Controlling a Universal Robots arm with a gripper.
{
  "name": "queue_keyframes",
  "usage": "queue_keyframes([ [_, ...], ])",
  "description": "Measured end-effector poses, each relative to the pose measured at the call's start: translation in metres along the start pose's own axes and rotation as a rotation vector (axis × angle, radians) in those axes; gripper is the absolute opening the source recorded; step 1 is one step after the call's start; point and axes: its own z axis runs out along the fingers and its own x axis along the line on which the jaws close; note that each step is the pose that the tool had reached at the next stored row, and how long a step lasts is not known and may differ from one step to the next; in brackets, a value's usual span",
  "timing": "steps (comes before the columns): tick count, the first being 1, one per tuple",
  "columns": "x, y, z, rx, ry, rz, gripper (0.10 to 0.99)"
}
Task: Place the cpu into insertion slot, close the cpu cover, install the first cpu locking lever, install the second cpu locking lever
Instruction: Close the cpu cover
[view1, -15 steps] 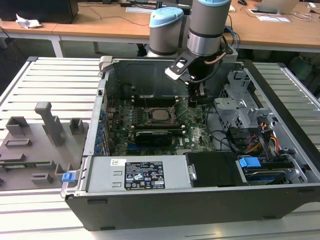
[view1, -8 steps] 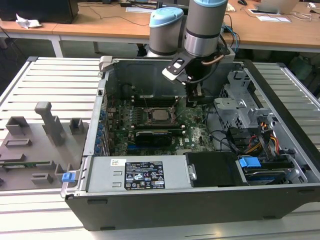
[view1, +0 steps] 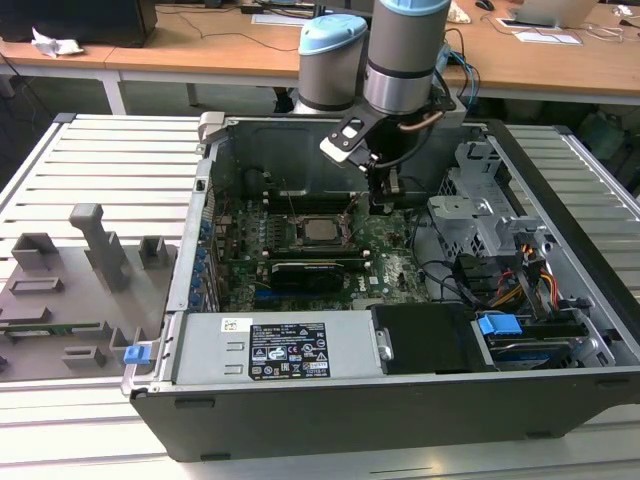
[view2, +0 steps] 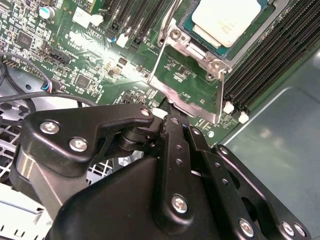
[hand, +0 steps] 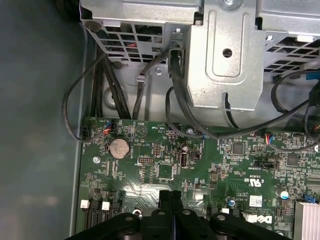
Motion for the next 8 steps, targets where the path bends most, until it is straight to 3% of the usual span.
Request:
queue_keyframes([
  [8, 0.0001, -0.0016, 0.0011, 0.000, 0.0000, 0.000, 0.106],
])
